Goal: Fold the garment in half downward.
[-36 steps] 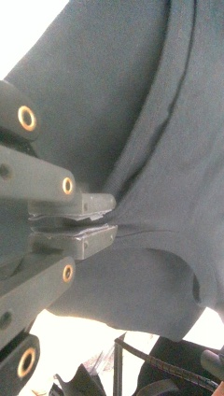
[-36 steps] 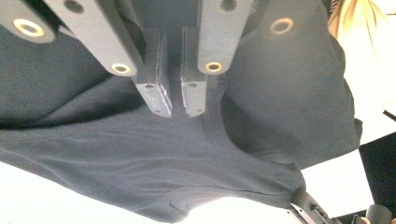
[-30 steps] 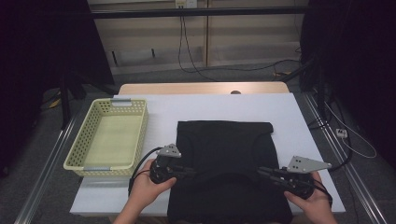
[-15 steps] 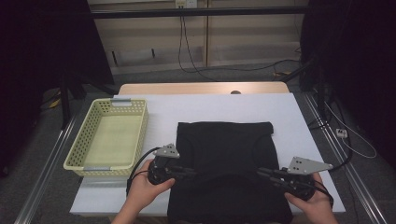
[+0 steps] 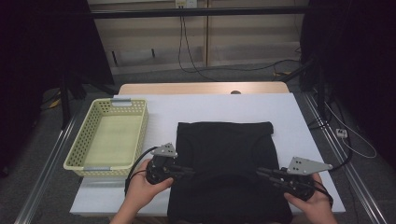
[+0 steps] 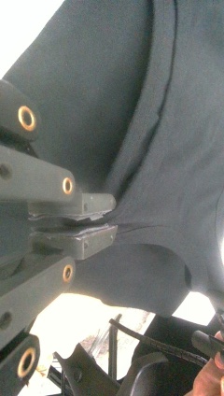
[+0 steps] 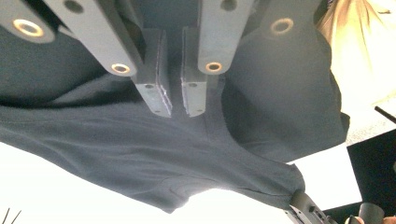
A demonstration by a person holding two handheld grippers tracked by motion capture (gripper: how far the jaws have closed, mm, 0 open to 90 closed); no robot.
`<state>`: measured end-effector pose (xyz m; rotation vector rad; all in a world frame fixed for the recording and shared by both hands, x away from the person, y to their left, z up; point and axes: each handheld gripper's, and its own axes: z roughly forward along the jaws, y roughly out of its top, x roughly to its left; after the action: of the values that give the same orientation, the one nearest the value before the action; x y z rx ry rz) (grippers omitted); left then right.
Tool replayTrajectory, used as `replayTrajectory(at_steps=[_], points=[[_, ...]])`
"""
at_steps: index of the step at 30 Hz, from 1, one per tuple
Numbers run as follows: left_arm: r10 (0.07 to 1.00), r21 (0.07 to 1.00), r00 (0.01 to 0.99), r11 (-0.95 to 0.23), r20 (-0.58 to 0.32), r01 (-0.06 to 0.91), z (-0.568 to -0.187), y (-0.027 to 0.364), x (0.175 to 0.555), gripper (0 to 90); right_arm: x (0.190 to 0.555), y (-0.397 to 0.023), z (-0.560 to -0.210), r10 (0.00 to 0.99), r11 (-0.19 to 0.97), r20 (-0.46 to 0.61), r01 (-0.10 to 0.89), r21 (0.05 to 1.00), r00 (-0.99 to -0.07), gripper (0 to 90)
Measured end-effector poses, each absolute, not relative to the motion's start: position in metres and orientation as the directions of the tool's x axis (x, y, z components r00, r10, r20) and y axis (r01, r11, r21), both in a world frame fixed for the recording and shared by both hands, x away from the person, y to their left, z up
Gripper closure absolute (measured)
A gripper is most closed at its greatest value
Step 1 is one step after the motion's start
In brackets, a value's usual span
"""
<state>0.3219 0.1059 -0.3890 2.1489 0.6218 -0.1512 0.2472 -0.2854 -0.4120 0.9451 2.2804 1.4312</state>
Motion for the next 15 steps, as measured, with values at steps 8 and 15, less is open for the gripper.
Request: replayTrajectory(at_steps=[8,15], points=[[0.376,0.723,0.868,-0.495,-0.323,0.483,-0.386,0.110,0.320,84.6,0.244,-0.289,-0.407,0.657,0.279,0.101,0.365,0.888,-0.747,83.2],[0.365,0.732,0.880,-0.502,-0.304,0.461,-0.379,0.111,0.311,84.6,0.238,-0.288,-0.400,0.637,0.295,0.102,0.363,0.884,-0.764,83.2]])
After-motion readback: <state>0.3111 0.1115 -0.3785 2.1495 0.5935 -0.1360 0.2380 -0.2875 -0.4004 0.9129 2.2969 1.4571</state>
